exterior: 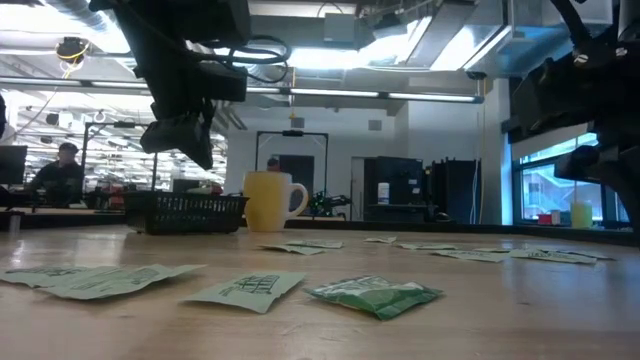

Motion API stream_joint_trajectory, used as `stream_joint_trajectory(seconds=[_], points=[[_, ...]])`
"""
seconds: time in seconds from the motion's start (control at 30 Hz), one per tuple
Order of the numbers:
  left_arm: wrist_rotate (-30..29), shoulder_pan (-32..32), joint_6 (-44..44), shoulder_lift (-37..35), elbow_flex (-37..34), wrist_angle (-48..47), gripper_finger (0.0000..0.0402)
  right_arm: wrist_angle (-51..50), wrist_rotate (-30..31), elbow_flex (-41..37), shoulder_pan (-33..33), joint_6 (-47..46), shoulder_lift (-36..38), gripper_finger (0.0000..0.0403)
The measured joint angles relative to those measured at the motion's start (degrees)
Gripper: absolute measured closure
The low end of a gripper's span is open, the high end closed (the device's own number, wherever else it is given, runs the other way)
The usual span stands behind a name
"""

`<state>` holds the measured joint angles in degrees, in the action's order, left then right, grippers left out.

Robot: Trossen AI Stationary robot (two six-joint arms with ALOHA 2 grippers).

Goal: Pick and place Stevia / Truvia into bins
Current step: Put the green stevia packet into the black bin

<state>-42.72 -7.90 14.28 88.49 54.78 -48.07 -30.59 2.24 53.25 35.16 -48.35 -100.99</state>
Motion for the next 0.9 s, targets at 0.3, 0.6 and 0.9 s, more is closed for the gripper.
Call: stream_joint_trajectory(seconds=[0.3,0.6,0.9], points=[[0.00,0.00,0.00,0.02,0.00,0.07,0.0375,0.13,-0.48,-0.02,0.89,2.20,-0.11,0.0337],[0.00,0.00,0.00,0.04,0.00,0.24,0.0377,-2.48,0.73,0.44,1.61,5.20,-1.90,0.0335],[0.00,0.00,-0.02,0.04,0.00,0.33,0.0377,-3.22,3.59,0.50,1.64,5.32,-2.23,0.0374]])
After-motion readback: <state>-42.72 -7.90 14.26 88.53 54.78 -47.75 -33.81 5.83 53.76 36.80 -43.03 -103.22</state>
